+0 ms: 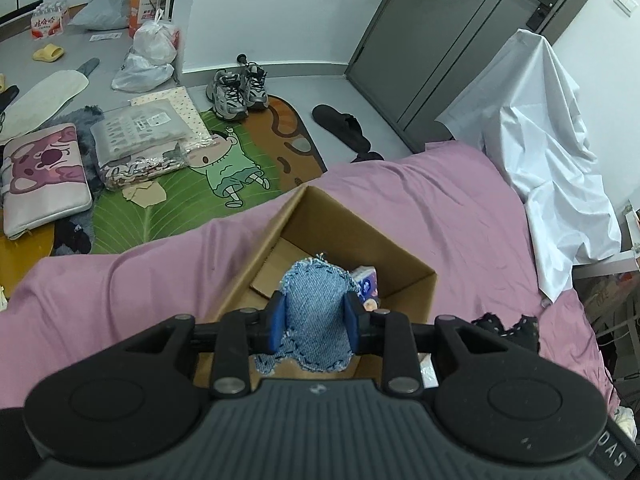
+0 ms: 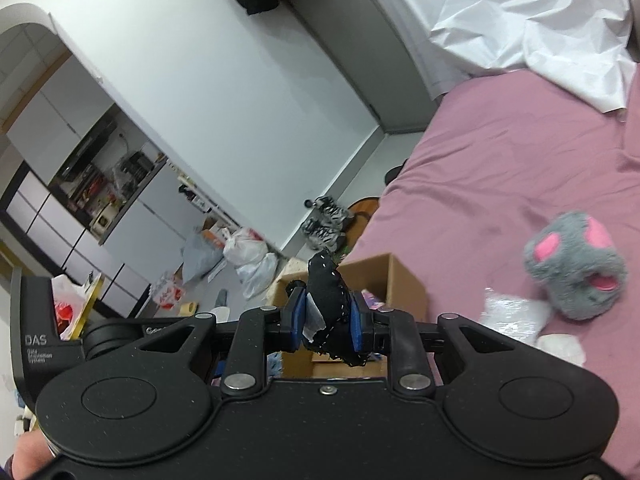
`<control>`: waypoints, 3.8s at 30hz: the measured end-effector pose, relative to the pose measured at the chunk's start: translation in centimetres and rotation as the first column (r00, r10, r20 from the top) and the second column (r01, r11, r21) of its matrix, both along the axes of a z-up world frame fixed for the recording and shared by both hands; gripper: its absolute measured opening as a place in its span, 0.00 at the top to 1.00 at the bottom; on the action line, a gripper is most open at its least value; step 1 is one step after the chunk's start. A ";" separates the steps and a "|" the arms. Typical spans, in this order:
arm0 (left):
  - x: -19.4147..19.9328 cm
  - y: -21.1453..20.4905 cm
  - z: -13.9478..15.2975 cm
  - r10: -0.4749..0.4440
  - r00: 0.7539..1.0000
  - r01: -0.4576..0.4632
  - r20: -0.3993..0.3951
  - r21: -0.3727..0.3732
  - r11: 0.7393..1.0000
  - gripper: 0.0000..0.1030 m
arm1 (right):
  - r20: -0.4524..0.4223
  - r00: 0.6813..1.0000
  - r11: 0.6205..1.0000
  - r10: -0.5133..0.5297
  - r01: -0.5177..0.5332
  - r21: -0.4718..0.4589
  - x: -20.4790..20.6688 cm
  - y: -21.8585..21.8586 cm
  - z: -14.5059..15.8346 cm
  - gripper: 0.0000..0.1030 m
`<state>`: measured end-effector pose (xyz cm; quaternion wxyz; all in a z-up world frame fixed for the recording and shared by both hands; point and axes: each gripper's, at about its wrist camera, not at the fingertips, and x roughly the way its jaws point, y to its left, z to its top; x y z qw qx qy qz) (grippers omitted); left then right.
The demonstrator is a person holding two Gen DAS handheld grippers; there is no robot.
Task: Organize soft objects
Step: 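Carry the denim plush and black cloth with both tools over the box, then open both tools to drop the denim plush and black cloth into the box, then move both tools toward the white cloth ball and clear filling bag, then grasp the white cloth ball with the right tool while the left tool grasps the filling bag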
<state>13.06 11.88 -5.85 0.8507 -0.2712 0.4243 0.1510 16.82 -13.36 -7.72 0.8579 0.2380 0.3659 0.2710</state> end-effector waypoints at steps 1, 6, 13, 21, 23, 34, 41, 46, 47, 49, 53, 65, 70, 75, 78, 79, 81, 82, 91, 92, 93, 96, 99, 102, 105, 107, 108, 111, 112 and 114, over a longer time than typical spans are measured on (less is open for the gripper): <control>0.1 0.2 0.1 -0.003 1.000 0.003 0.003 0.000 1.000 0.65 | 0.001 1.000 1.000 0.008 -0.008 0.004 0.0 0.3 -0.1 0.76; 0.3 0.8 1.0 0.003 1.000 -0.003 0.002 0.029 1.000 0.43 | -0.013 0.999 0.999 0.047 -0.047 0.026 0.2 1.2 -0.6 0.60; 0.2 0.5 1.6 0.003 1.000 -0.003 0.003 0.087 0.996 0.26 | -0.039 0.998 0.999 0.044 -0.043 0.023 0.0 0.6 -0.7 0.47; 0.2 -1.4 1.8 -0.028 0.999 0.030 -0.023 0.112 0.993 0.22 | -0.055 0.998 1.000 -0.027 0.027 -0.006 -0.2 -2.9 0.1 0.36; 0.2 -2.1 1.8 -0.042 0.999 0.044 -0.023 0.119 0.992 0.22 | -0.058 0.997 0.998 -0.053 0.052 -0.019 -0.3 -3.9 0.2 0.31; 0.8 -6.7 1.8 -0.111 0.993 0.114 -0.033 0.143 0.983 0.22 | -0.179 0.961 0.976 -0.212 0.201 -0.080 -0.4 -8.0 -1.9 0.27; 1.4 -10.0 1.2 -0.159 0.986 0.164 -0.041 0.145 0.976 0.22 | -0.294 0.918 0.962 -0.265 0.271 -0.020 0.0 -11.0 -4.5 0.29; 2.0 -12.3 0.7 -0.194 0.980 0.199 -0.051 0.146 0.969 0.22 | -0.363 0.892 0.955 -0.270 0.295 0.015 0.3 -12.0 -6.1 0.36; 2.1 -12.7 0.6 -0.200 0.978 0.206 -0.051 0.146 0.968 0.22 | -0.376 0.887 0.955 -0.267 0.297 0.021 0.3 -12.1 -6.4 0.36; 2.4 -13.4 0.5 -0.212 0.976 0.218 -0.052 0.148 0.965 0.22 | -0.394 0.881 0.955 -0.261 0.296 0.028 0.5 -12.3 -6.8 0.37; 3.1 -14.7 -0.2 -0.227 0.971 0.235 -0.070 0.157 0.959 0.22 | -0.402 0.881 0.956 -0.248 0.289 0.044 0.6 -12.6 -7.1 0.37; 5.1 -17.2 -3.2 -0.273 0.951 0.295 -0.146 0.152 0.943 0.26 | -0.427 0.877 0.969 -0.220 0.245 0.004 1.8 -11.0 -9.9 0.38; 5.9 -17.6 -3.9 -0.282 0.943 0.309 -0.175 0.155 0.938 0.27 | -0.445 0.871 0.974 -0.209 0.225 -0.016 2.4 -10.0 -11.1 0.57; 6.6 -18.5 -4.8 -0.295 0.936 0.326 -0.192 0.155 0.933 0.27 | -0.466 0.858 0.969 -0.217 0.246 0.001 2.4 -10.3 -12.0 0.85; 6.9 -19.0 -5.4 -0.301 0.932 0.334 -0.201 0.154 0.930 0.28 | -0.452 0.858 0.961 -0.243 0.278 0.011 2.1 -11.1 -11.6 0.91; 7.0 -19.1 -5.5 -0.303 0.931 0.336 -0.204 0.154 0.929 0.28 | -0.451 0.856 0.957 -0.254 0.290 0.011 2.1 -11.3 -11.5 0.92; 7.2 -19.4 -6.0 -0.303 0.930 0.337 -0.208 0.151 0.929 0.28 | -0.467 0.842 0.947 -0.272 0.321 0.026 1.9 -12.1 -11.8 0.95; 7.3 -19.4 -6.2 -0.300 0.930 0.334 -0.211 0.150 0.930 0.28 | -0.474 0.835 0.943 -0.278 0.333 0.033 1.9 -12.4 -11.9 0.95; 7.9 -19.2 -8.0 -0.267 0.935 0.305 -0.233 0.148 0.941 0.29 | -0.534 0.781 0.886 -0.324 0.448 0.117 1.2 -14.9 -12.9 0.95; 8.0 -19.2 -8.2 -0.262 0.936 0.300 -0.234 0.147 0.943 0.29 | -0.547 0.773 0.878 -0.322 0.460 0.133 1.2 -15.2 -13.1 0.94; 8.0 -19.3 -8.4 -0.258 0.937 0.297 -0.234 0.148 0.943 0.29 | -0.555 0.768 0.872 -0.321 0.468 0.144 1.2 -15.4 -13.2 0.91; 8.3 -19.3 -9.0 -0.256 0.940 0.291 -0.224 0.141 0.946 0.29 | -0.555 0.761 0.866 -0.335 0.481 0.136 1.1 -15.4 -13.4 0.72; 8.8 -19.5 -9.6 -0.244 0.941 0.280 -0.233 0.132 0.951 0.29 | -0.570 0.758 0.862 -0.317 0.481 0.159 1.3 -15.3 -13.9 0.70; 9.2 -19.5 -10.4 -0.228 0.942 0.264 -0.247 0.123 0.957 0.29 | -0.578 0.759 0.862 -0.300 0.476 0.177 1.6 -15.1 -14.2 0.65; 9.5 -19.4 -11.0 -0.213 0.945 0.246 -0.248 0.114 0.962 0.29 | -0.587 0.756 0.862 -0.289 0.472 0.184 1.9 -14.8 -14.5 0.59; 9.6 -19.3 -11.2 -0.202 0.949 0.234 -0.242 0.108 0.966 0.29 | -0.598 0.751 0.861 -0.281 0.472 0.189 2.1 -14.6 -14.9 0.54; 9.7 -19.2 -11.2 -0.200 0.950 0.230 -0.239 0.106 0.967 0.29 | -0.602 0.750 0.861 -0.275 0.471 0.194 2.0 -14.6 -15.0 0.53; 10.0 -19.1 -11.5 -0.185 0.954 0.212 -0.235 0.094 0.973 0.32 | -0.624 0.736 0.849 -0.260 0.482 0.215 2.3 -14.5 -15.7 0.50; 10.1 -18.9 -11.7 -0.177 0.957 0.201 -0.231 0.083 0.976 0.35 | -0.634 0.731 0.843 -0.252 0.488 0.226 2.4 -14.4 -15.9 0.50; 10.2 -18.5 -11.9 -0.166 0.961 0.181 -0.222 0.052 0.982 0.42 | -0.661 0.715 0.827 -0.227 0.500 0.257 2.6 -14.3 -16.7 0.50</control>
